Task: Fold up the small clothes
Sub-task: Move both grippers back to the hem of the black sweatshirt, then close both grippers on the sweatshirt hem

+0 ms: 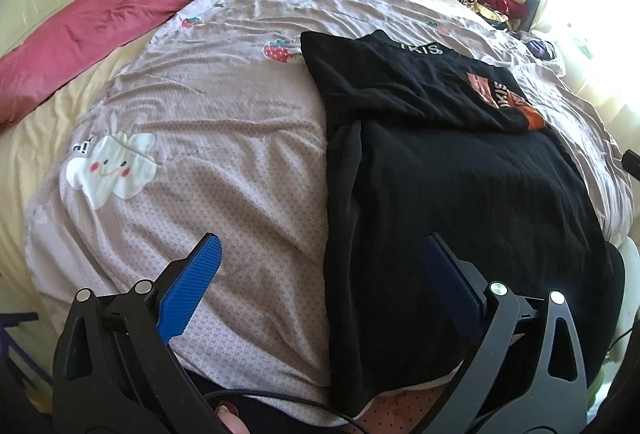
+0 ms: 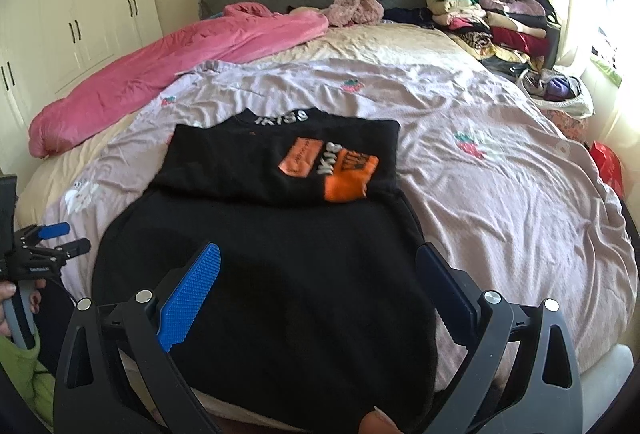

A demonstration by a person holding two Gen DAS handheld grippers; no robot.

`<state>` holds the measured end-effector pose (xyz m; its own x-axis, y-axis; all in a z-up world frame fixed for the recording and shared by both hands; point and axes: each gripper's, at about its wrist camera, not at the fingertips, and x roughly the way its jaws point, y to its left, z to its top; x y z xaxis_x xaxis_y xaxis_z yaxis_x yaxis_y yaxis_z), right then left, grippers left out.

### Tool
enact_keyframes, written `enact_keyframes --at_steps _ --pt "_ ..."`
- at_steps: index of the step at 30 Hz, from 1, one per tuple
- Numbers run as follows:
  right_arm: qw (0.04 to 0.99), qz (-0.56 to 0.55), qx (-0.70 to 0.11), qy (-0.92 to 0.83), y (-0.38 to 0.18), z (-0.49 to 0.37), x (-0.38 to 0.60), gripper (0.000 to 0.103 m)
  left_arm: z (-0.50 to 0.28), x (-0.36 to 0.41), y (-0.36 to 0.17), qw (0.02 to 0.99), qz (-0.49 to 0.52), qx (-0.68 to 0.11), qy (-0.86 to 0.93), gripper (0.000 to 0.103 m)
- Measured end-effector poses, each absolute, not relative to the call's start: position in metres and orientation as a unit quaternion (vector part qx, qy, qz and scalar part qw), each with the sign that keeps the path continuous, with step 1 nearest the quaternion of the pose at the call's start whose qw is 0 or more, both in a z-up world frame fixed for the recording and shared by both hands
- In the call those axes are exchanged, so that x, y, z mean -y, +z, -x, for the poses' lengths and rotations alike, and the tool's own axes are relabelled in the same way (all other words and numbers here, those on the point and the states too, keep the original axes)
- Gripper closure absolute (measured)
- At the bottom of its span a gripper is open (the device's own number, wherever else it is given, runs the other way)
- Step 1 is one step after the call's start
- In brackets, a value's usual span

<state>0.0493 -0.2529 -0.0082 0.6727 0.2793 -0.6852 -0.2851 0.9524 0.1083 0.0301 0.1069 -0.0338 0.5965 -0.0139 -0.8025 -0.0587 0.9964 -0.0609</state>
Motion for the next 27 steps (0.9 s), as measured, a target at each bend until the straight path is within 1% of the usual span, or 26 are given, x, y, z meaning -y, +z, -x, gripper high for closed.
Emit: enact_keyframes --at_steps 20,21,24,26,27 --pt "0.895 0.014 -0.43 0.113 -0.058 -0.029 0.292 0.005 -0.015 -0.102 -0.056 0.878 0.049 -0.477 -0.018 0.009" --pt "0.894 0.013 -0.433 0.112 -0.06 -0.028 0.293 0.005 -0.014 -0.101 -0.057 0.877 0.049 -0.478 -0.02 0.011" --pt "0.892 0.013 -0.439 0.11 -0.064 -0.026 0.297 0.005 -0.011 -0.098 -0.062 0.872 0.049 -0.486 -0.029 0.023" --pt "0.891 0.015 -0.441 0.108 -0.066 -0.025 0.298 0.005 -0.012 -0.098 -0.066 0.869 0.052 -0.491 -0.031 0.027" --pt "0.89 0.016 -0.442 0.109 -0.066 -0.024 0.3 0.005 -0.012 -0.098 -0.067 0.868 0.053 -0.493 -0.031 0.033"
